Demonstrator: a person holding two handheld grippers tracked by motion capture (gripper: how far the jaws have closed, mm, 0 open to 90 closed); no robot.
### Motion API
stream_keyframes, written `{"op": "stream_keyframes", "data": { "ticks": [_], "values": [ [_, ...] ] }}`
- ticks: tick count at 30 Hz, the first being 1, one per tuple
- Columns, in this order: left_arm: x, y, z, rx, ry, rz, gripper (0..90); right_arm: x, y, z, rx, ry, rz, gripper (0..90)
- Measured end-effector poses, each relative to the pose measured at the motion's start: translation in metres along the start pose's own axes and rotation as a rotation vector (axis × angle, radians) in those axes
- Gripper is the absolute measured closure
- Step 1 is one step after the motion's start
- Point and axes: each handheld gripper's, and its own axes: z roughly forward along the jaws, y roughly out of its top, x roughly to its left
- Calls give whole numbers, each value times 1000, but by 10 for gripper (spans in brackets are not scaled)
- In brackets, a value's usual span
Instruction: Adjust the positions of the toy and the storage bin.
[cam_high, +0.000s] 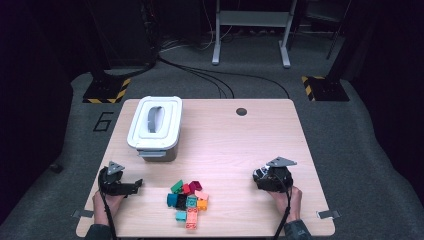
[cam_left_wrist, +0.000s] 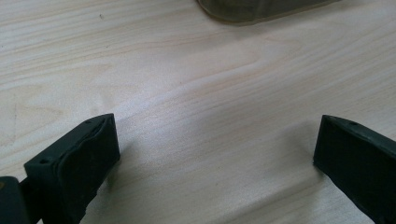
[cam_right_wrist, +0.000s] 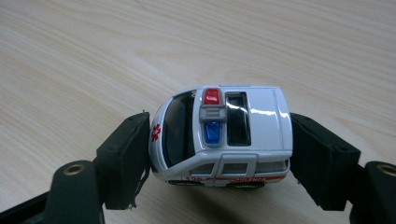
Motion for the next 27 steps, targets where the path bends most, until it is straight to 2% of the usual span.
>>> {"op": "stream_keyframes", "data": {
  "ticks": [2,7,9,11,13,17,18,27],
  "values": [
    [0,0,0,-1,0,0,1,-10,-2,-8,-3,-25,13,255],
    [0,0,0,3,-1,0,1,-22,-5,-16,-7,-55,39,255],
    [0,0,0,3,-1,0,1,-32,-8,-22,-2,-84,61,255],
    [0,0,0,2,-1,0,1,-36,-10,-24,0,-90,62,255],
    [0,0,0,4,-1,1,0,-46,-15,-28,7,-108,83,254],
    [0,0,0,4,-1,1,0,-54,-20,-29,15,-126,103,254],
    [0,0,0,4,-1,0,0,-60,-23,-30,20,-135,114,254],
    [0,0,0,1,0,-1,0,-73,-37,-28,45,-155,153,253]
  ]
}}
